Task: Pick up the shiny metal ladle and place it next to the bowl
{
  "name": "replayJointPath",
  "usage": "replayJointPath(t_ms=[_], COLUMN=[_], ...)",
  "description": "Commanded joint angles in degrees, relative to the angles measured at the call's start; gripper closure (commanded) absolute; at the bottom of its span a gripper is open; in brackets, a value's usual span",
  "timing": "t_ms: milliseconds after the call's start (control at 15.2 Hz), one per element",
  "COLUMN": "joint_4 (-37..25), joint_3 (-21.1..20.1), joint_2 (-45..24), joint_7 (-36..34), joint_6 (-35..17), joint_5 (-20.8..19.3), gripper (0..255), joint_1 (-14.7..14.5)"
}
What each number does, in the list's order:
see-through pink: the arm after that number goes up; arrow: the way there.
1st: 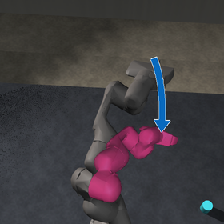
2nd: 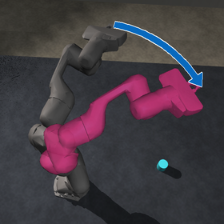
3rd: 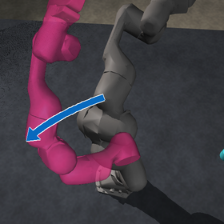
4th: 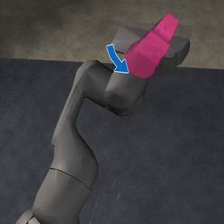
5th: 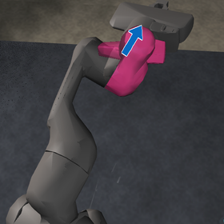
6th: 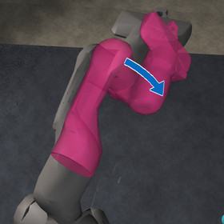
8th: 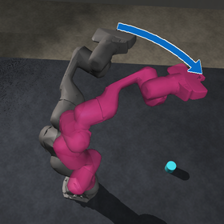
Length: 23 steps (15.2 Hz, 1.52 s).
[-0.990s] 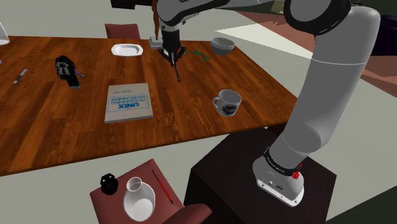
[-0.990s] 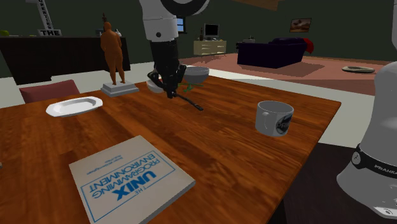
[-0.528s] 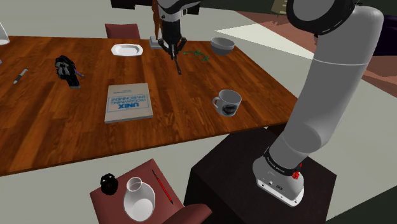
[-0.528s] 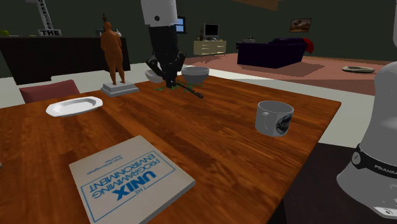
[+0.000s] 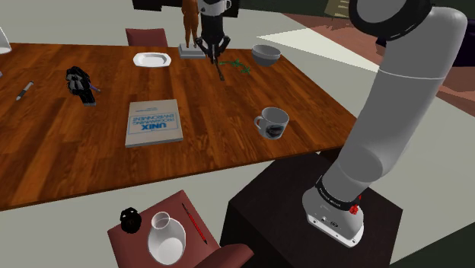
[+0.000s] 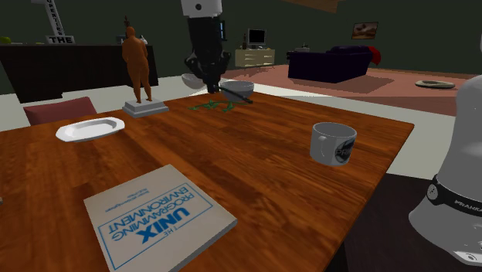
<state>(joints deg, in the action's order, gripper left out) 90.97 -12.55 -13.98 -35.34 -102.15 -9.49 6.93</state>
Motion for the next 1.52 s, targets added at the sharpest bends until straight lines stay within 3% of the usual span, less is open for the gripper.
replayJointPath(t_ms=[0,726,1452], joint_4=[2.6,9.7,8.2], joint_3=[0.8,6.7,13.0], joint_2=[2.1,7.4,6.0], joint_7=[2.5,16.7,31.0], joint_6=[-0.8,-4.5,-6.1], joint_5=[0.5,1.8,2.6], gripper=[255,255,255], joint_1=[1.7,10.2,18.2])
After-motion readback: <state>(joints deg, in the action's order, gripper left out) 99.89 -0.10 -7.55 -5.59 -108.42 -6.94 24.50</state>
